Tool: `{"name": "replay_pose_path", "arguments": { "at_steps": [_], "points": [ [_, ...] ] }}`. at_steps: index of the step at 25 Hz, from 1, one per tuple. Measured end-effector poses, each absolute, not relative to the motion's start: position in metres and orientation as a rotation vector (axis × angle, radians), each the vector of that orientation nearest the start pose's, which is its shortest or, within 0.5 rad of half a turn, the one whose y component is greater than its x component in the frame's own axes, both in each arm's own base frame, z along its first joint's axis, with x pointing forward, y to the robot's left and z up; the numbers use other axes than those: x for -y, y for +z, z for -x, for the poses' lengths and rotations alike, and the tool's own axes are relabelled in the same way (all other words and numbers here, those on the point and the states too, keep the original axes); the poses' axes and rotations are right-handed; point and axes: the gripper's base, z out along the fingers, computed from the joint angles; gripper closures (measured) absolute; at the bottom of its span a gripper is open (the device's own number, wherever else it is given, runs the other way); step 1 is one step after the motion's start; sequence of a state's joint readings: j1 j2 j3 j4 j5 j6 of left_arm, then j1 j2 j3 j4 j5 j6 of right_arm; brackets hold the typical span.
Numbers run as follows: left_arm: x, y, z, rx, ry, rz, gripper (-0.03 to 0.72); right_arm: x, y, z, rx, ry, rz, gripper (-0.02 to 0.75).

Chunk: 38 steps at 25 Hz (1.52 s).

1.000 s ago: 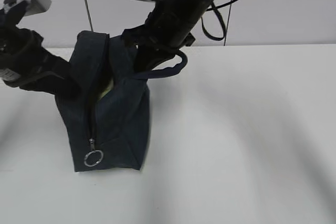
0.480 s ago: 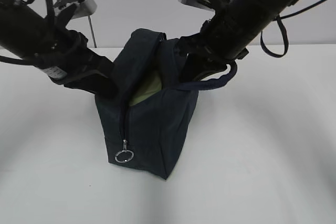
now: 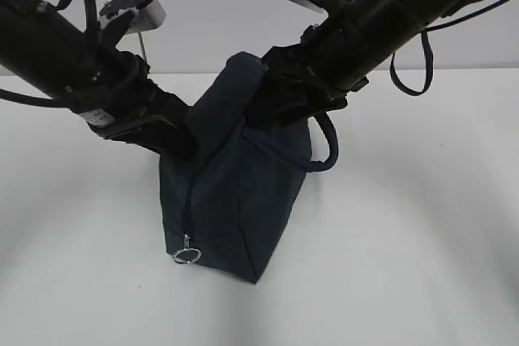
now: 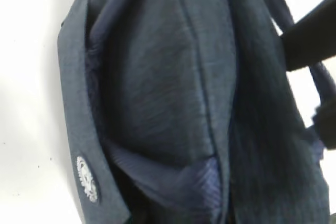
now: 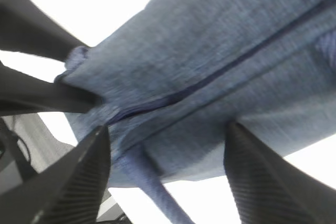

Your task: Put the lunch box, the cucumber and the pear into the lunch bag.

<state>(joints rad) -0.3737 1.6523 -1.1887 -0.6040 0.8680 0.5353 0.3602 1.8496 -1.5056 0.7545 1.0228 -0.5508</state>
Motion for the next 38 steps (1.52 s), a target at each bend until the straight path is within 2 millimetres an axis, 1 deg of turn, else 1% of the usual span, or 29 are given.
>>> {"name": "replay_pose_path", "arguments": {
  "at_steps": [2, 5, 7, 10, 14, 16, 18, 20, 21, 23, 25, 26, 28, 32, 35, 38],
  "points": [
    [0.160, 0.255, -0.299, -2.589, -0.686, -0.783, 0.405, -0.190, 0.281, -0.349, -2.523, 0.940, 0.808, 0.200],
    [0.159, 0.256, -0.298, -2.590, -0.687, -0.787, 0.388, -0.188, 0.292, -0.344, -2.505, 0.947, 0.840, 0.204],
    [0.158, 0.260, -0.296, -2.576, -0.676, -0.794, 0.384, -0.185, 0.302, -0.339, -2.488, 0.898, 0.869, 0.226],
    [0.155, 0.274, -0.292, -2.517, -0.660, -0.780, 0.381, -0.177, 0.322, -0.328, -2.432, 0.836, 0.883, 0.279],
    [0.147, 0.298, -0.278, -2.380, -0.608, -0.762, 0.381, -0.164, 0.350, -0.298, -2.274, 0.776, 0.850, 0.342],
    [0.142, 0.309, -0.269, -2.292, -0.573, -0.761, 0.381, -0.156, 0.355, -0.278, -2.175, 0.766, 0.826, 0.363],
    [0.136, 0.315, -0.260, -2.198, -0.544, -0.747, 0.381, -0.151, 0.351, -0.257, -2.084, 0.789, 0.808, 0.376],
    [0.131, 0.317, -0.248, -2.103, -0.530, -0.710, 0.381, -0.150, 0.336, -0.236, -2.010, 0.838, 0.766, 0.386],
    [0.128, 0.317, -0.244, -2.056, -0.519, -0.690, 0.381, -0.151, 0.332, -0.227, -1.955, 0.846, 0.750, 0.393],
    [0.123, 0.316, -0.234, -2.001, -0.496, -0.675, 0.381, -0.152, 0.315, -0.215, -1.886, 0.835, 0.739, 0.398],
    [0.121, 0.316, -0.228, -1.975, -0.487, -0.681, 0.381, -0.154, 0.307, -0.212, -1.848, 0.843, 0.706, 0.403],
    [0.120, 0.318, -0.226, -1.967, -0.489, -0.682, 0.381, -0.153, 0.307, -0.214, -1.836, 0.847, 0.660, 0.405],
    [0.120, 0.320, -0.224, -1.955, -0.489, -0.684, 0.381, -0.152, 0.308, -0.216, -1.827, 0.852, 0.591, 0.427],
    [0.120, 0.320, -0.222, -1.959, -0.502, -0.695, 0.381, -0.151, 0.312, -0.218, -1.814, 0.858, 0.556, 0.476],
    [0.121, 0.319, -0.220, -1.968, -0.517, -0.710, 0.381, -0.152, 0.312, -0.217, -1.807, 0.858, 0.588, 0.483],
    [0.121, 0.318, -0.220, -1.972, -0.524, -0.717, 0.381, -0.156, 0.307, -0.212, -1.799, 0.782, 0.745, 0.487]
  ]
}}
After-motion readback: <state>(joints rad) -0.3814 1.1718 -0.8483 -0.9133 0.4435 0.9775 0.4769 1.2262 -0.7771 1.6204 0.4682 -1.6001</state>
